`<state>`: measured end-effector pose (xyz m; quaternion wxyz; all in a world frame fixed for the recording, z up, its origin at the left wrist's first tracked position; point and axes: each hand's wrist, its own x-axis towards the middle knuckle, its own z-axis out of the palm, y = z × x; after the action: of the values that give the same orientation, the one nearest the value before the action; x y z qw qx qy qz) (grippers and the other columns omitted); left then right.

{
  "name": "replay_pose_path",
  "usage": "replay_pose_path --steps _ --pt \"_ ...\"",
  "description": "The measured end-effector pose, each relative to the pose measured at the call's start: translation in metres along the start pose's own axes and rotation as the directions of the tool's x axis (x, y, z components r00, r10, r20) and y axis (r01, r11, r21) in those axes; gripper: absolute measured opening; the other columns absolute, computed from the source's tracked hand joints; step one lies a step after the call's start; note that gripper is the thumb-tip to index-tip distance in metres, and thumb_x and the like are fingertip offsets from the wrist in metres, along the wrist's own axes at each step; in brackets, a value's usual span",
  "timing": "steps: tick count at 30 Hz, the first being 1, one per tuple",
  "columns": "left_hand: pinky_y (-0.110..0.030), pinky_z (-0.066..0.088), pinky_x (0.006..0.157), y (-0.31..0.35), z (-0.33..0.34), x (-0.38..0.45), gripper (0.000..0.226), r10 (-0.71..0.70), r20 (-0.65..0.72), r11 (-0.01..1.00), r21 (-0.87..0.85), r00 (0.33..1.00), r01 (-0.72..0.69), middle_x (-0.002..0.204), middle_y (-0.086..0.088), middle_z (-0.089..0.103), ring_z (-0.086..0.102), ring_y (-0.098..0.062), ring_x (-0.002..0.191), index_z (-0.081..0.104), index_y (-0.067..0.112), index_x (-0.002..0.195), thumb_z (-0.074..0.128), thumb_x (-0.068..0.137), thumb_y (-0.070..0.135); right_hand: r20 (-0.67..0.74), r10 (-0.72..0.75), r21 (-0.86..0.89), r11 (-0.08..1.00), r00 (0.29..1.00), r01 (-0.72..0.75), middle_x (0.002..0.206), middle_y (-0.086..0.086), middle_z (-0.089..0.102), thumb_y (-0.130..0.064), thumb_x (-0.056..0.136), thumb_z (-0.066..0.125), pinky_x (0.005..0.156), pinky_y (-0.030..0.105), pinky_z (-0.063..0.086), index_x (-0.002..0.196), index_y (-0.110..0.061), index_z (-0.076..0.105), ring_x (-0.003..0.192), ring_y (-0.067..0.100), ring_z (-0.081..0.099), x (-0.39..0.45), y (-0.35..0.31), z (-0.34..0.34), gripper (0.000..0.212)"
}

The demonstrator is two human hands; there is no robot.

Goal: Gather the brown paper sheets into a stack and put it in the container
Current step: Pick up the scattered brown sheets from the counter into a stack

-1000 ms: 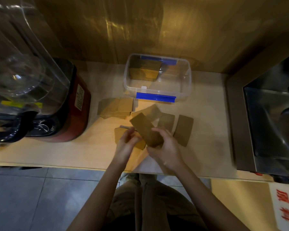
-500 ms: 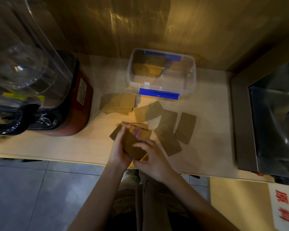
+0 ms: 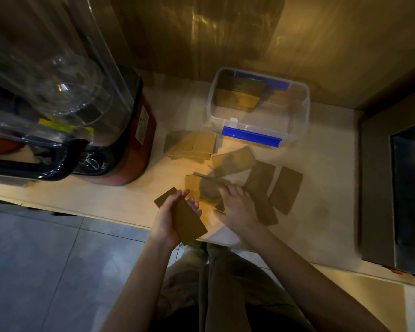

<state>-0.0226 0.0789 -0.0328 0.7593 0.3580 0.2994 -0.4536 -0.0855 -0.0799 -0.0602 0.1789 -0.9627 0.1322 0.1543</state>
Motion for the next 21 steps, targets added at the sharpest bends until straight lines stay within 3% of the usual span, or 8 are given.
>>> replay_pose_path --steps 7,12,17,21 --pt "-0.034 0.050 0.077 0.003 -0.008 0.001 0.019 -0.031 -0.060 0.998 -0.058 0.998 0.028 0.070 -0.004 0.070 0.067 -0.017 0.065 0.067 0.013 0.087 0.061 0.075 0.026 -0.068 -0.002 -0.022 1.000 0.998 0.001 0.134 0.009 0.049 -0.030 0.081 0.061 0.104 0.040 0.034 0.128 -0.013 0.041 0.128 0.025 0.040 0.002 0.000 0.006 0.053" --pt "-0.036 0.050 0.076 0.003 -0.010 0.003 0.026 -0.036 -0.087 0.997 -0.075 0.996 0.030 0.072 -0.005 0.071 0.068 -0.019 0.066 0.069 0.013 0.084 0.068 0.062 0.025 -0.203 -0.062 0.011 0.998 0.977 0.066 0.117 0.015 0.063 -0.018 0.069 0.073 0.095 0.042 0.045 0.118 -0.005 0.055 0.114 0.031 0.056 0.003 0.005 -0.001 0.053" --pt "-0.036 0.051 0.075 0.003 -0.014 0.003 0.024 -0.025 -0.088 0.995 -0.101 0.996 0.016 0.072 -0.005 0.071 0.069 -0.018 0.068 0.068 0.013 0.083 0.067 0.062 0.024 -0.123 -0.077 0.016 0.997 0.990 0.079 0.133 0.012 0.053 -0.021 0.080 0.064 0.108 0.036 0.032 0.128 -0.008 0.045 0.129 0.024 0.043 0.010 0.008 0.001 0.053" --pt "-0.036 0.050 0.077 0.003 -0.019 0.003 0.019 -0.015 -0.093 0.990 -0.142 0.996 0.001 0.076 -0.004 0.073 0.070 -0.018 0.071 0.067 0.014 0.085 0.063 0.069 0.025 -0.100 -0.069 0.036 0.997 0.993 0.073 0.134 0.013 0.052 -0.024 0.081 0.063 0.108 0.039 0.033 0.127 -0.008 0.045 0.129 0.025 0.042 0.010 0.009 0.004 0.052"
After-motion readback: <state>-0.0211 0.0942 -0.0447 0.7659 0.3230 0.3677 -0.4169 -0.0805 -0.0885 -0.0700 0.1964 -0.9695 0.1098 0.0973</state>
